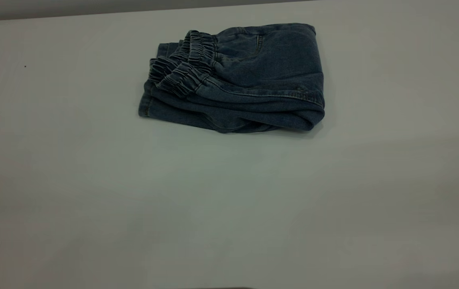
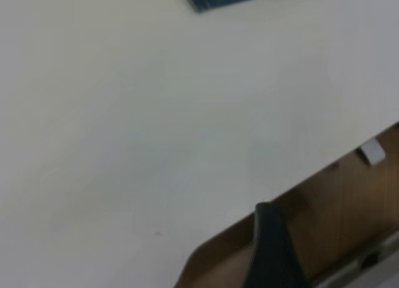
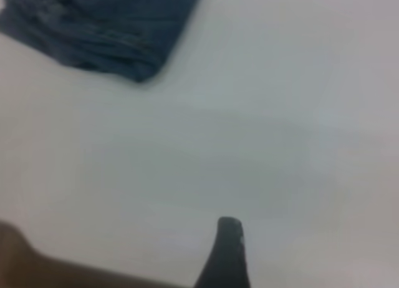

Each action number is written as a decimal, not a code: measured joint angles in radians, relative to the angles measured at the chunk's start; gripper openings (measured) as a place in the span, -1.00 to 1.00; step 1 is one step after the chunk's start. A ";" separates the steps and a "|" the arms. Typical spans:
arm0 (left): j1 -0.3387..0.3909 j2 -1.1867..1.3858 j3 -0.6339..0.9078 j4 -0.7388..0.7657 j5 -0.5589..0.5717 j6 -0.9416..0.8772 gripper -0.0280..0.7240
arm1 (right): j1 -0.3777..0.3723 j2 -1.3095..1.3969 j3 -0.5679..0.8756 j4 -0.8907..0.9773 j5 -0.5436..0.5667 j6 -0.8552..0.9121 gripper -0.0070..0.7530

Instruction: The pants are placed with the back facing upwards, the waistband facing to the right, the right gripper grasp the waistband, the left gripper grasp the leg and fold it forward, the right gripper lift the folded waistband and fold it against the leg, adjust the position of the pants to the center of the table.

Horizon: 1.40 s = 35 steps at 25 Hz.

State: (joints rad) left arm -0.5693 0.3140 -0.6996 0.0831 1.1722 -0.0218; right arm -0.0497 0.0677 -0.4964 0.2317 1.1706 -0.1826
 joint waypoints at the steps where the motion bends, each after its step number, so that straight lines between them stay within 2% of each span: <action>1: 0.000 -0.030 0.008 0.000 0.000 0.000 0.25 | 0.001 -0.006 0.003 -0.012 -0.002 0.003 0.52; 15: 0.000 -0.262 0.108 -0.089 0.001 0.049 0.25 | 0.001 -0.052 0.003 -0.030 -0.008 0.007 0.52; 26: 0.000 -0.272 0.203 -0.095 -0.030 0.054 0.25 | 0.001 -0.079 0.022 -0.030 -0.016 0.007 0.52; 35: 0.000 -0.272 0.206 -0.095 -0.036 0.054 0.25 | 0.001 -0.079 0.022 -0.030 -0.016 0.008 0.52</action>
State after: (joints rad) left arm -0.5693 0.0417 -0.4931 -0.0122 1.1363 0.0317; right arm -0.0484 -0.0111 -0.4748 0.2016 1.1541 -0.1750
